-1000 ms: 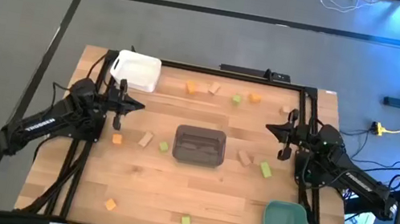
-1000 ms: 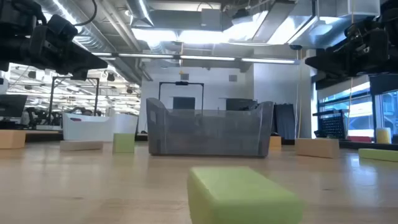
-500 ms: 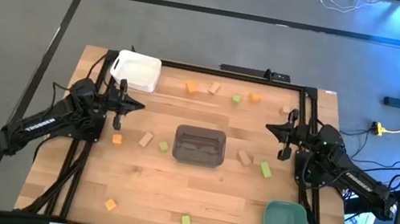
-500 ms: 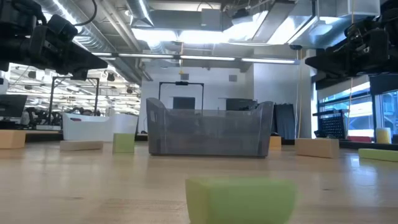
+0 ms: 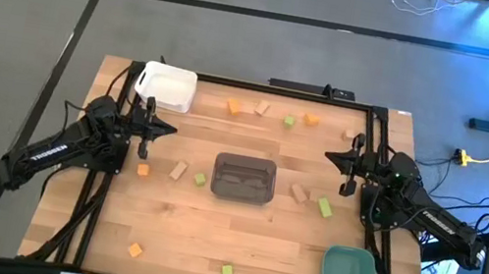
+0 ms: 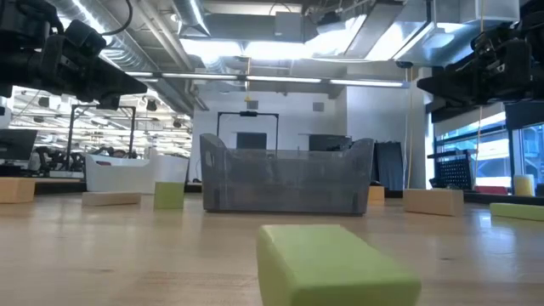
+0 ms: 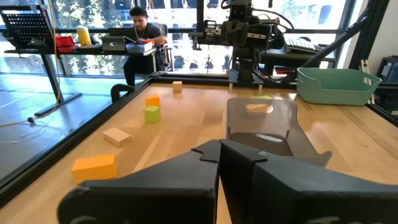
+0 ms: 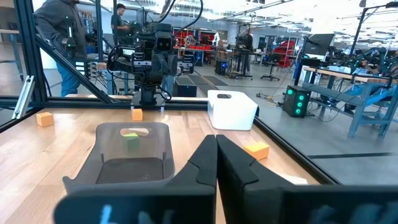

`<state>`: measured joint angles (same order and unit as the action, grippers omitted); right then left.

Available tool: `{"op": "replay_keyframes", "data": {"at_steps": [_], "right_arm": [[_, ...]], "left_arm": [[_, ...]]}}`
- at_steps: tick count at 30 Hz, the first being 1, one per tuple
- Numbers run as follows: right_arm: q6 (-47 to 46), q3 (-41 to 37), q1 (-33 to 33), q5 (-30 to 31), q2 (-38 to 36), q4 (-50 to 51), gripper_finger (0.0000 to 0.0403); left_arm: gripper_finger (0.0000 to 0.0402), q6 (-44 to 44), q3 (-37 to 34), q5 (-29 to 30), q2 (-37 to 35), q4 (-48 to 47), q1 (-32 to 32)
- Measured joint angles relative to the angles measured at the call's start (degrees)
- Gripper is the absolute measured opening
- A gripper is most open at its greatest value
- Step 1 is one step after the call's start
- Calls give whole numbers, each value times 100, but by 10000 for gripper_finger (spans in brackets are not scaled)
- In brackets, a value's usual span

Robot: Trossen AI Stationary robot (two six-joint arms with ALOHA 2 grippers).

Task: Sort & place blocks by color

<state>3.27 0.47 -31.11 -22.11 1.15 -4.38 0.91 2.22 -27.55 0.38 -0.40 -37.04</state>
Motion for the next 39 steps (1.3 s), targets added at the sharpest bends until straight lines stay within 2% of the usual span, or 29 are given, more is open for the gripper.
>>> {"op": "replay_keyframes", "data": {"at_steps": [32,39], "right_arm": [[0,0,0,0,1,0,1],[0,0,0,0,0,0,0]], "left_arm": [[0,-1,0,1,2,0,-2],[0,703,30,-48,0,113,0]]}}
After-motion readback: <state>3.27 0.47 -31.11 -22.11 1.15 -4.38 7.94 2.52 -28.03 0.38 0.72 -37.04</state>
